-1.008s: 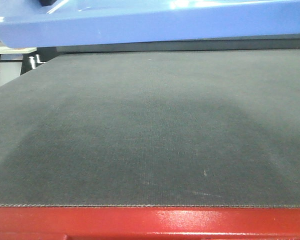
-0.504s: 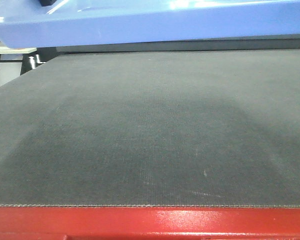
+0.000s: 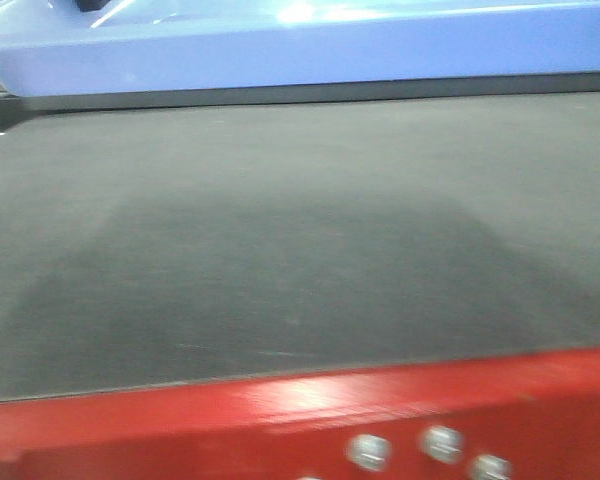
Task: Grab blue tray and place on right shelf
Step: 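Hold the tray raised with both grippers while the base starts moving, then drive the base across the floor toward the steel shelf, holding the tray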
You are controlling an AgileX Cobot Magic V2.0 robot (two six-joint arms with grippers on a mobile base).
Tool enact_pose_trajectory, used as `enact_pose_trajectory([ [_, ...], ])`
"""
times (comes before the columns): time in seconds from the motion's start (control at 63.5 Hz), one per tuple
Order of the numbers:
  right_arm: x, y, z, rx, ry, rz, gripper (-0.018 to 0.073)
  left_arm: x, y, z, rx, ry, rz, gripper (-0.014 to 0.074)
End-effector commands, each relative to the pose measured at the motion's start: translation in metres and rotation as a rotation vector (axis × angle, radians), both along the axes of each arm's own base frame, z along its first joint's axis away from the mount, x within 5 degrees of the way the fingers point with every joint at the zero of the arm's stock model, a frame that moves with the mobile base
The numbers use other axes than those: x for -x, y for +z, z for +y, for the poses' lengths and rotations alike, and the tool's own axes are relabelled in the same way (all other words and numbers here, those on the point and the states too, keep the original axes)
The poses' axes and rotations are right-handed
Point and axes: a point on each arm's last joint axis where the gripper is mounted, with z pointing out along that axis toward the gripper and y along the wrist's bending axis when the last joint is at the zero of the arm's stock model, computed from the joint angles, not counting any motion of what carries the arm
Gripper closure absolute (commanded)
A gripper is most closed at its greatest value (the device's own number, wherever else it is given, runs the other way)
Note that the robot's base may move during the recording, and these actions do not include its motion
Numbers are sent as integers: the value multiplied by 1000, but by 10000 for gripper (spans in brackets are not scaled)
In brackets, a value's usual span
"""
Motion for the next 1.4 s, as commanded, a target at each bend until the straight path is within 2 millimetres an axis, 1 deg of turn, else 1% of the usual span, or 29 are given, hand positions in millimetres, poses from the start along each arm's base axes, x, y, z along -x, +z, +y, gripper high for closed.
enact_pose_trajectory([
  [0.0, 1, 19, -5, 13, 7, -123, 503, 18, 13, 8, -48, -34, 37, 645],
  [0.22, 1, 19, -5, 13, 7, -123, 503, 20, 13, 5, -12, -45, 59, 645],
  [1.385, 2, 19, -5, 13, 7, -123, 503, 20, 13, 5, -13, -45, 58, 645],
])
